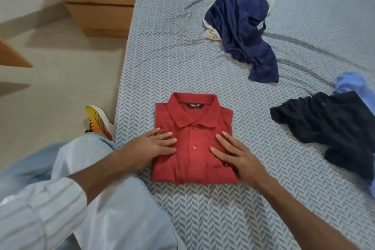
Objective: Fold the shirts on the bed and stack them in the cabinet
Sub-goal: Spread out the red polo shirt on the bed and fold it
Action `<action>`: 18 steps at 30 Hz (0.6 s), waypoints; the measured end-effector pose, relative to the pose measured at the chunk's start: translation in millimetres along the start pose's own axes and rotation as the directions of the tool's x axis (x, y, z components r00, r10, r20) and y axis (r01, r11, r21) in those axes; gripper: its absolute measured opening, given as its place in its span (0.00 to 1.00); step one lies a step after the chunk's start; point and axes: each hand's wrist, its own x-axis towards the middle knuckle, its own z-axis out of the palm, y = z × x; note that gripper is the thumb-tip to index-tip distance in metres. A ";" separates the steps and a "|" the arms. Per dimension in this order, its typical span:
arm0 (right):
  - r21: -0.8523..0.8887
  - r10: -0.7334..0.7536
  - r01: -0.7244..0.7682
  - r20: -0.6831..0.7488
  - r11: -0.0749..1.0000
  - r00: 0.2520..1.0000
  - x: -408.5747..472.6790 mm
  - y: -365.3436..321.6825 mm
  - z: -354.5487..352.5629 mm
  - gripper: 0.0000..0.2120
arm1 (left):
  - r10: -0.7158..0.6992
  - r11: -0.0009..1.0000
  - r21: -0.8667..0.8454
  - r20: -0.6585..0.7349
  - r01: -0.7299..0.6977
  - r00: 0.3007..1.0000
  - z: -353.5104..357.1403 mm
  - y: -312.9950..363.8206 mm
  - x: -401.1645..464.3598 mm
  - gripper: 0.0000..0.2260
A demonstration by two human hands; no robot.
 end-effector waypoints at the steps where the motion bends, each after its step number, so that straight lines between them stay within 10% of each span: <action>1: -0.046 -0.004 0.004 0.010 0.999 1.000 -3.0 -3.4 -2.4 0.27 | -0.009 0.999 0.043 -0.005 0.009 1.000 0.1 -0.2 -4.1 0.23; 4: -0.048 0.124 -0.128 -0.070 0.991 0.990 -16.0 -14.8 -5.8 0.32 | -0.097 0.994 0.045 -0.092 0.102 0.991 -2.1 15.3 -13.7 0.24; 6: 0.289 0.472 -0.408 -0.202 0.866 0.858 -25.6 -32.8 -6.7 0.31 | -0.337 0.938 -0.190 -0.324 0.288 0.884 0.4 37.7 -15.5 0.18; 9: 0.767 0.861 -0.560 0.019 0.313 0.508 -27.4 -65.2 -14.0 0.14 | -0.861 0.401 -0.714 -0.081 0.573 0.502 -4.4 64.8 -5.3 0.11; 12: 0.836 0.879 -0.546 0.224 0.047 0.420 -27.6 -77.7 -14.4 0.06 | -0.856 -0.129 -0.824 0.373 0.552 0.357 -2.6 75.4 0.4 0.19; 18: 0.789 0.926 -0.613 0.258 -0.036 0.277 -18.3 -87.0 -14.7 0.09 | -0.851 -0.183 -0.825 0.405 0.535 0.334 -6.6 81.9 -1.9 0.21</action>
